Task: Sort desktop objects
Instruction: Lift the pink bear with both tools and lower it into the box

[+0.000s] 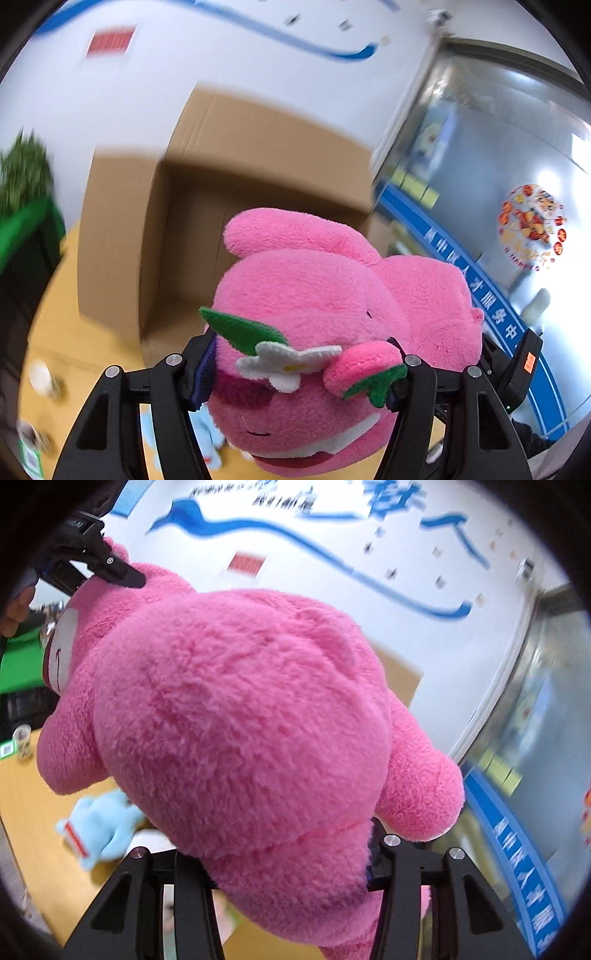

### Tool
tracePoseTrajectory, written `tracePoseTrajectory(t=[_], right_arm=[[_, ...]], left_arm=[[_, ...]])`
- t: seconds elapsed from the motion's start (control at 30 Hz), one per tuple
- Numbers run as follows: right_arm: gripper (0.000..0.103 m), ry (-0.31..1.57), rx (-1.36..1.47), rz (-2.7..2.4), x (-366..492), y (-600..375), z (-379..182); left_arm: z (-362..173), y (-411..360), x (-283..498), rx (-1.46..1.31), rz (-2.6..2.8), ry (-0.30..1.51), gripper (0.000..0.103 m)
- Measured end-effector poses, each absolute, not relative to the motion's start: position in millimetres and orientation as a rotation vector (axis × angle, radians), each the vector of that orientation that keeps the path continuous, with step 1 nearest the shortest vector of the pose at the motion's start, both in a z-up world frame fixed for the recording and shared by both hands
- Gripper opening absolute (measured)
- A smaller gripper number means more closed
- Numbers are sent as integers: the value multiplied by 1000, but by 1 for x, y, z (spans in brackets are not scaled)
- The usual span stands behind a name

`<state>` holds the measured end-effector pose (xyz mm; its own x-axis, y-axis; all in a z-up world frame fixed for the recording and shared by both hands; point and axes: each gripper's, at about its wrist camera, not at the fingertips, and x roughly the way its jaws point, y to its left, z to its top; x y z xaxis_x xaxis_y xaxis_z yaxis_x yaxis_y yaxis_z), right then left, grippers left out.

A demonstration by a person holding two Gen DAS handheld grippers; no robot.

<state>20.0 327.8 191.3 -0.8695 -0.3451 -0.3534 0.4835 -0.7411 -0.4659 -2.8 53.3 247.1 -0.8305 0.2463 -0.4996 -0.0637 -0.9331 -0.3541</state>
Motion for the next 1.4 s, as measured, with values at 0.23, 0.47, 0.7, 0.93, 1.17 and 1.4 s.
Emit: tracePoseTrajectory(t=[0.23,0.47,0.7,0.93,1.17,1.4], right_arm=[[47,726,262,-2536,-53,309,212],[47,784,572,-2484,-139,245,126],[47,844,911,-2435,-217,218,31],[47,883,1112,-2380,-279,189,-16],[47,900,1222,-2286,-329,162,-46],[47,903,1319,-2209,-345,147,-75]], left_arm=[[274,42,-56,-771,2902,-415,72],[169,-10,-165,-1054,2841,-520,72],[64,-28,-267,-1282,2743,-508,72],[3,-48,-353,-1416,2722,-569,71],[-36,-72,-407,-1528,2749,-575,71],[-74,-90,-437,-1652,2697,-569,72]])
